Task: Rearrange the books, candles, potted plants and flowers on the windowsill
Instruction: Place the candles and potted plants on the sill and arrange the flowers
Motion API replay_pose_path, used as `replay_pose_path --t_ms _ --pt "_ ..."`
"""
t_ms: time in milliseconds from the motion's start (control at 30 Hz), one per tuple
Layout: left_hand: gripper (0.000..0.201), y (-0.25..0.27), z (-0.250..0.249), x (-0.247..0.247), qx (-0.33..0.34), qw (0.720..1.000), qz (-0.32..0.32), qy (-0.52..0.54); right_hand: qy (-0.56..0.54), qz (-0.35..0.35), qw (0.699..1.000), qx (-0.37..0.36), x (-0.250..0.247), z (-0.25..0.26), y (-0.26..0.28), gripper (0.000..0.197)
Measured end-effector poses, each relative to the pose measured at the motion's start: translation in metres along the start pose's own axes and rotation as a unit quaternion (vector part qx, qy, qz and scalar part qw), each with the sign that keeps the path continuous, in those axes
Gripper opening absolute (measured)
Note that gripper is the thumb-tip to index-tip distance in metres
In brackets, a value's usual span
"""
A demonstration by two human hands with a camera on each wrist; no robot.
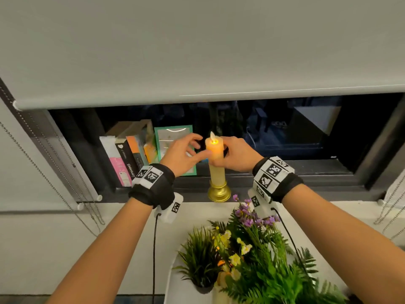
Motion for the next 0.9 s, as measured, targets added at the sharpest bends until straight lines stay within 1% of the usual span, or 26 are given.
replay_pose_path --t_ms 67,133,167,267,333,467,567,733,900 --pt "0.047 -0.006 0.031 -0.004 -0.056 0.998 0.0 -0.02 0.007 -0.027 0.999 0.021 -0.002 -0.011 -0.009 0.028" --pt "0.046 -0.011 0.067 -0.001 -0.113 0.991 0.017 -0.067 0.005 -0.064 0.997 0.043 -0.002 -0.02 -0.019 0.026" --pt "0.044 -0.012 0.084 0.002 -0.136 0.986 0.028 -0.093 0.007 -0.083 0.995 0.058 -0.002 -0.025 -0.025 0.028" --pt "0.04 -0.016 0.125 0.011 -0.184 0.969 0.046 -0.158 0.016 -0.118 0.989 0.092 0.001 -0.036 -0.041 0.037" --pt "0.043 -0.018 0.142 0.018 -0.206 0.962 0.052 -0.173 0.028 -0.122 0.987 0.101 0.003 -0.04 -0.051 0.04" --pt "0.051 -0.023 0.162 0.031 -0.223 0.957 0.051 -0.178 0.066 -0.118 0.984 0.115 0.006 -0.045 -0.065 0.044" --pt "0.054 -0.027 0.17 0.037 -0.224 0.958 0.04 -0.173 0.068 -0.105 0.984 0.128 0.011 -0.051 -0.075 0.044" --pt "0.054 -0.03 0.174 0.04 -0.223 0.959 0.027 -0.174 0.064 -0.076 0.985 0.144 0.019 -0.061 -0.088 0.04" --pt "0.051 -0.03 0.177 0.043 -0.229 0.956 0.035 -0.179 0.047 -0.06 0.984 0.161 0.03 -0.07 -0.1 0.038"
Point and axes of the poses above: each hand's wrist, its own y-axis away from the middle knuckle, its own x-axis out of the palm, z = x × y, the point moved 3 cm from there along -y, towards the middle knuckle, and after that the axes turned 9 degrees about -x, right-handed, at the moved point
